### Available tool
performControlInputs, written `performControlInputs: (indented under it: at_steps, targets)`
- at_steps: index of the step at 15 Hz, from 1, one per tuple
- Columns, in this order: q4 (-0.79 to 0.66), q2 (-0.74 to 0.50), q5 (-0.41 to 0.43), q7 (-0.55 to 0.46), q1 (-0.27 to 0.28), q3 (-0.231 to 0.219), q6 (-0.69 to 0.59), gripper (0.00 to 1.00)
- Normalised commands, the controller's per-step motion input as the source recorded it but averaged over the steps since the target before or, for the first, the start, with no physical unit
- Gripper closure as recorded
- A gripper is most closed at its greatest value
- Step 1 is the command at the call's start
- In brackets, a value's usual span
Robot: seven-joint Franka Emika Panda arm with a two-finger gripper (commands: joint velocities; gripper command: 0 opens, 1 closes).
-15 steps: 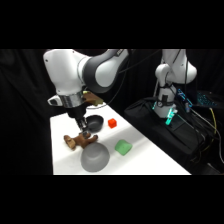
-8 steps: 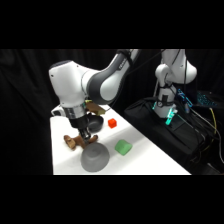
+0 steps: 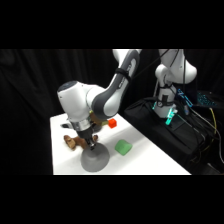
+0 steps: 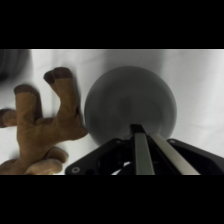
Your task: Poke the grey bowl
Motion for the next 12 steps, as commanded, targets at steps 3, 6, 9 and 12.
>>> performControlInputs:
  at_steps: [3, 6, 9, 12]
  targets:
    - [-0.05, 0.04, 0.049, -0.11, -0.011, 0.027, 0.21, 0.99]
    - [-0.06, -0.01, 0.073, -0.12, -0.025, 0.042, 0.18, 0.99]
    - [-0.06, -0.15, 0.016, -0.10, 0.011, 0.013, 0.00, 0.99]
    - [-0.03, -0.30, 0.044, -0.14, -0.008, 0.039, -0.22, 0.98]
